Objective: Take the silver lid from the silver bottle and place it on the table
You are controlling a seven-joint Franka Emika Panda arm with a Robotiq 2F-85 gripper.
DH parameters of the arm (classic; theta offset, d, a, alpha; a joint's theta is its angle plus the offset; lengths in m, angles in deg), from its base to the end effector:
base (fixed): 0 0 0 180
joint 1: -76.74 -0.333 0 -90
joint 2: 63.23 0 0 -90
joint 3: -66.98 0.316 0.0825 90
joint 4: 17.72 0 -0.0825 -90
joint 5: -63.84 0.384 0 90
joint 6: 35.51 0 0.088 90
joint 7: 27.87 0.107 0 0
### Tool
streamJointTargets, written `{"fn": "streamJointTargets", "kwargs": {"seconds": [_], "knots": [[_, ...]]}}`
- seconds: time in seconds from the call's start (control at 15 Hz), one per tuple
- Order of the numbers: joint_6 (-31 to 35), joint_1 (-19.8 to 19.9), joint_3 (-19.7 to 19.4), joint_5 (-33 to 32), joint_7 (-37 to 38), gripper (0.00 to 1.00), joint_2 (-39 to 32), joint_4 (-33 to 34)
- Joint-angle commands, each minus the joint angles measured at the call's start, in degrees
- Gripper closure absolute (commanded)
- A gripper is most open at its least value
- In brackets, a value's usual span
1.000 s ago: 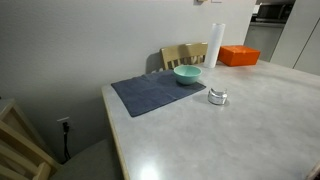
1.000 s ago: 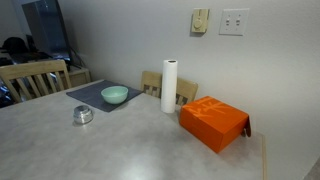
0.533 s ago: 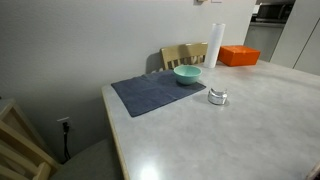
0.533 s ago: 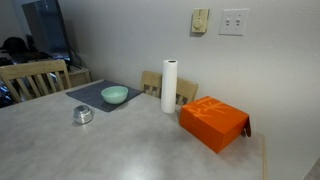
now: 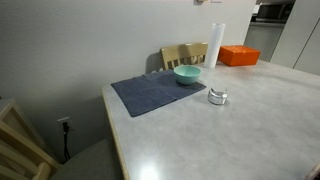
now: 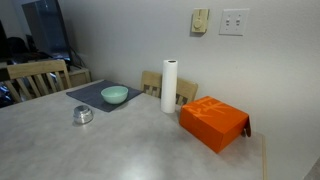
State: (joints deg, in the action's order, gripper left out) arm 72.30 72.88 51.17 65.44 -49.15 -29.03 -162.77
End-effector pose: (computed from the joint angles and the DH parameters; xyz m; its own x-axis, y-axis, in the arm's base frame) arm 0.3557 -0.0765 0.4620 0.9791 0.2034 -0.0017 0.1993 -0.9609 -0.1924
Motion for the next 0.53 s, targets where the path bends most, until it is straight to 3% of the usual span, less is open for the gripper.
{"fn": "streamJointTargets", "kwargs": {"seconds": [0.0,0.13,0.2,0.47], "knots": [[-1.1,-1.6,1.7,4.4,-3.5,0.0,-11.8,1.8],[-2.4,-2.2,3.0,5.9,-5.0,0.0,-17.6,2.9],[-0.4,-0.1,4.1,4.9,-3.1,0.0,-11.6,0.2],[-0.1,0.3,5.3,4.9,-3.1,0.0,-13.4,0.5]]}}
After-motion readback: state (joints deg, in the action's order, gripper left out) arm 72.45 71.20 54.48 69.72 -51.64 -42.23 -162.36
